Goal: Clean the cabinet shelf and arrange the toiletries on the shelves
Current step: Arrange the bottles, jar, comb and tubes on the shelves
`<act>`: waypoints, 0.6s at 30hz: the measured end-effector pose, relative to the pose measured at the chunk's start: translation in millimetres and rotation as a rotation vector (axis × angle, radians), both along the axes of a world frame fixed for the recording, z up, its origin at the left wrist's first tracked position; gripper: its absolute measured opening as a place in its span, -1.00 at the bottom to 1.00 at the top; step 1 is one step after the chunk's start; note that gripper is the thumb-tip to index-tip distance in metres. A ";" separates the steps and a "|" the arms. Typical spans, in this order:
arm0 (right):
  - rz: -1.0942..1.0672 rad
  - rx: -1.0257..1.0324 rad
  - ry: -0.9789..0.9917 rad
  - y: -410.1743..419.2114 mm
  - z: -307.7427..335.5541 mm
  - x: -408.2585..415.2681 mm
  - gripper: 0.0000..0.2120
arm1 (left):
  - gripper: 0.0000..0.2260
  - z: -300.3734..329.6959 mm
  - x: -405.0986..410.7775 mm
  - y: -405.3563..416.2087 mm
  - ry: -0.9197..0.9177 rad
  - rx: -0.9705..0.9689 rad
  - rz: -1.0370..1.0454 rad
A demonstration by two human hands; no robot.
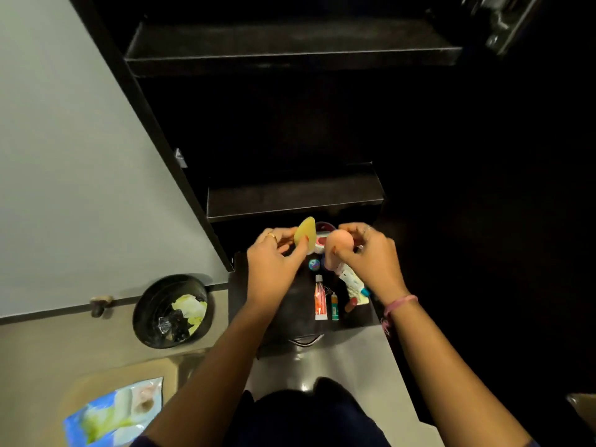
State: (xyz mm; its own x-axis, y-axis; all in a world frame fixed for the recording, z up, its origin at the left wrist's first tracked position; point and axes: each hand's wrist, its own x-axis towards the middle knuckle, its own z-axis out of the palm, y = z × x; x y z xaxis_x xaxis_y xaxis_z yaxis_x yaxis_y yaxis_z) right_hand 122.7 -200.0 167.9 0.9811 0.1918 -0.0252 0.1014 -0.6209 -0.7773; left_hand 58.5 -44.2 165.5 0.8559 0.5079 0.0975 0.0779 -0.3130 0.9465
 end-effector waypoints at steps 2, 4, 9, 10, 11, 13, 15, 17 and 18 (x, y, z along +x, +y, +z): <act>0.003 0.050 -0.072 12.6 18.0 2.6 -0.68 | -0.85 21.0 -2.1 14.1 -0.076 0.058 0.037; 0.014 0.117 -0.124 26.7 34.8 6.1 -0.68 | -0.84 38.0 -2.1 28.7 -0.144 0.100 0.083; 0.059 0.204 -0.305 72.5 68.1 21.2 -0.68 | -0.80 56.7 9.1 65.3 -0.206 0.181 0.180; 0.080 0.212 -0.329 82.8 72.4 24.2 -0.69 | -0.80 56.9 13.0 71.3 -0.197 0.195 0.190; 0.104 0.219 -0.341 93.2 75.7 27.5 -0.71 | -0.79 55.9 17.4 76.7 -0.182 0.217 0.198; 0.147 0.207 -0.335 113.1 78.0 34.8 -0.74 | -0.79 52.5 25.3 84.6 -0.142 0.263 0.225; 0.168 0.164 -0.328 131.1 74.9 45.4 -0.79 | -0.77 49.8 31.3 90.5 -0.099 0.305 0.254; 0.168 0.133 -0.327 145.3 70.7 54.7 -0.79 | -0.76 46.5 35.1 95.2 -0.061 0.351 0.274; 0.168 0.129 -0.316 149.9 68.9 58.2 -0.78 | -0.75 45.1 36.4 96.7 -0.047 0.369 0.280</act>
